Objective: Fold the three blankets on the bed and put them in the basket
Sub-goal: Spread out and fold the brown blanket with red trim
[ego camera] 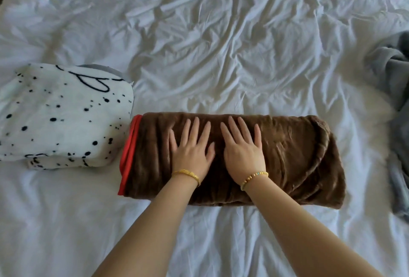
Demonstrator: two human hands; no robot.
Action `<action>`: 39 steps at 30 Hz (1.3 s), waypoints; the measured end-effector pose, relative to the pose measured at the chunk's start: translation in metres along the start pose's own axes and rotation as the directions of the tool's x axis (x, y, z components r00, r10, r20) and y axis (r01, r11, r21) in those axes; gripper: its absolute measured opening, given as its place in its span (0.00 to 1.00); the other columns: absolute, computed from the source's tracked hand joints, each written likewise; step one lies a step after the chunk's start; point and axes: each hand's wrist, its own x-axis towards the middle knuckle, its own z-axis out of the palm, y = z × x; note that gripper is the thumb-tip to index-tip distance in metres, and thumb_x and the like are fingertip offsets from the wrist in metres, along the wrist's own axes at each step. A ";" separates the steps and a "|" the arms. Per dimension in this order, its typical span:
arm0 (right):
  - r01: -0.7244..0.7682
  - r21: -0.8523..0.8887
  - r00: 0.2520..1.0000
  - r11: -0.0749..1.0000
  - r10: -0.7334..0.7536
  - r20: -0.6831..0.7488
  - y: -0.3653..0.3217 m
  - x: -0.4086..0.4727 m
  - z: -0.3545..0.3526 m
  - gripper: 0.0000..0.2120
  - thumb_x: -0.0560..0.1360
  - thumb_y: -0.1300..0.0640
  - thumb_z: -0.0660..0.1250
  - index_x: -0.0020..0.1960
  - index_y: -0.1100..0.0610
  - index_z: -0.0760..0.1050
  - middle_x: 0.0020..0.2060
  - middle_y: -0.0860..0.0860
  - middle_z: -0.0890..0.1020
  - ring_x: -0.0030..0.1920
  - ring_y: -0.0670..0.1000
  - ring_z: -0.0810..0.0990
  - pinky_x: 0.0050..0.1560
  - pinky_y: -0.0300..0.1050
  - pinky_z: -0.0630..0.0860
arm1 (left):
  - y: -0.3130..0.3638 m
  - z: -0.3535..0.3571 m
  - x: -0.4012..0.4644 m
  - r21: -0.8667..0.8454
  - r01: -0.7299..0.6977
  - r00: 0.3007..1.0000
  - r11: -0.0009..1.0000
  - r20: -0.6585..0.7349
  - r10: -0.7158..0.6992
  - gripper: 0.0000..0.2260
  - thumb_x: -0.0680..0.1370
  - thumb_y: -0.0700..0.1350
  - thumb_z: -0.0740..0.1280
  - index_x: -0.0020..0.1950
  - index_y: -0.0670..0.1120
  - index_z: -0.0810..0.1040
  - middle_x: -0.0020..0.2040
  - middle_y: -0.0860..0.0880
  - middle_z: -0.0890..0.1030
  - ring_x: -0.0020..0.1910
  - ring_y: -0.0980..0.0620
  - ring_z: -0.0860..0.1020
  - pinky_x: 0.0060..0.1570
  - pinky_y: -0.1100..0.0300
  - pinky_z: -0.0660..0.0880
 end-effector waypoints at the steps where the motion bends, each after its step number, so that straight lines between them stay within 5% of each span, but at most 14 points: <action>1: -0.076 -0.003 0.997 0.997 0.076 -0.013 0.014 -0.002 0.003 0.25 0.77 0.50 0.51 0.74 0.50 0.59 0.74 0.50 0.60 0.75 0.53 0.54 0.72 0.59 0.41 | -0.014 0.004 -0.004 0.017 0.007 0.999 1.000 -0.038 -0.007 0.24 0.78 0.56 0.50 0.74 0.53 0.62 0.75 0.47 0.62 0.74 0.45 0.60 0.70 0.38 0.51; 6: -0.326 -0.008 0.942 0.945 0.326 0.078 0.083 -0.010 0.020 0.30 0.74 0.42 0.35 0.75 0.44 0.48 0.76 0.47 0.48 0.76 0.50 0.43 0.70 0.60 0.32 | -0.059 0.019 -0.008 -0.022 0.221 0.972 0.975 -0.075 -0.222 0.26 0.77 0.56 0.49 0.74 0.52 0.62 0.75 0.41 0.61 0.72 0.34 0.60 0.65 0.32 0.57; 13: -0.376 0.107 0.927 0.920 0.374 0.036 0.095 -0.013 0.027 0.30 0.75 0.45 0.37 0.76 0.46 0.49 0.76 0.47 0.49 0.75 0.46 0.42 0.70 0.53 0.30 | -0.058 0.029 0.000 -0.093 0.295 0.952 0.951 -0.061 -0.301 0.26 0.77 0.54 0.50 0.74 0.49 0.63 0.74 0.37 0.60 0.66 0.28 0.66 0.56 0.33 0.69; 21: -0.489 0.107 0.871 0.866 0.491 0.015 0.112 -0.016 0.026 0.26 0.78 0.49 0.43 0.76 0.48 0.49 0.76 0.48 0.49 0.76 0.50 0.43 0.71 0.59 0.34 | -0.053 0.023 -0.004 -0.050 0.319 0.945 0.946 -0.059 -0.322 0.26 0.77 0.54 0.48 0.74 0.48 0.62 0.74 0.37 0.60 0.67 0.29 0.65 0.57 0.34 0.68; 24: -0.567 0.121 0.823 0.815 0.568 0.032 0.122 -0.021 0.022 0.27 0.79 0.48 0.46 0.76 0.49 0.46 0.76 0.48 0.46 0.76 0.52 0.42 0.71 0.59 0.35 | -0.049 0.019 -0.006 0.022 0.310 0.950 0.950 -0.058 -0.308 0.23 0.80 0.51 0.52 0.75 0.49 0.59 0.76 0.39 0.56 0.71 0.32 0.59 0.65 0.34 0.60; 29: -0.715 0.310 0.691 0.627 0.700 0.178 0.148 -0.035 0.003 0.38 0.76 0.38 0.54 0.76 0.58 0.46 0.73 0.59 0.59 0.72 0.60 0.59 0.68 0.57 0.59 | -0.018 0.001 -0.007 -0.020 0.391 0.916 0.920 -0.094 -0.391 0.25 0.80 0.43 0.55 0.77 0.45 0.53 0.76 0.39 0.53 0.76 0.40 0.49 0.73 0.42 0.45; 31: -0.746 0.450 0.645 0.491 0.700 0.305 0.163 -0.035 -0.004 0.40 0.72 0.36 0.61 0.71 0.63 0.57 0.66 0.61 0.69 0.67 0.61 0.67 0.65 0.54 0.65 | 0.013 -0.013 -0.008 -0.110 0.322 0.923 0.940 -0.186 -0.337 0.26 0.76 0.35 0.62 0.74 0.40 0.61 0.73 0.35 0.61 0.73 0.37 0.58 0.71 0.42 0.53; 34: -0.800 0.566 0.555 0.201 0.608 0.568 0.187 -0.033 -0.015 0.37 0.66 0.36 0.70 0.64 0.62 0.70 0.58 0.57 0.78 0.58 0.59 0.76 0.57 0.46 0.70 | 0.065 -0.022 -0.017 -0.191 0.050 0.936 0.980 -0.333 -0.113 0.21 0.70 0.32 0.69 0.63 0.37 0.75 0.57 0.36 0.77 0.56 0.36 0.76 0.58 0.44 0.73; 36: -0.829 0.538 0.532 0.150 0.507 0.678 0.202 -0.033 -0.022 0.36 0.64 0.37 0.72 0.63 0.59 0.74 0.52 0.55 0.80 0.51 0.57 0.78 0.54 0.44 0.72 | 0.093 -0.020 -0.025 -0.259 -0.046 0.967 0.965 -0.255 -0.022 0.18 0.71 0.35 0.69 0.61 0.39 0.77 0.53 0.40 0.79 0.51 0.40 0.79 0.51 0.48 0.76; 39: -0.867 0.499 0.475 -0.004 0.296 0.829 0.213 -0.033 -0.031 0.39 0.58 0.39 0.77 0.62 0.59 0.74 0.50 0.56 0.83 0.48 0.57 0.82 0.54 0.51 0.78 | 0.109 -0.004 -0.032 -0.273 0.054 0.993 0.960 -0.083 -0.080 0.20 0.79 0.48 0.62 0.70 0.44 0.70 0.65 0.43 0.72 0.65 0.45 0.70 0.65 0.54 0.67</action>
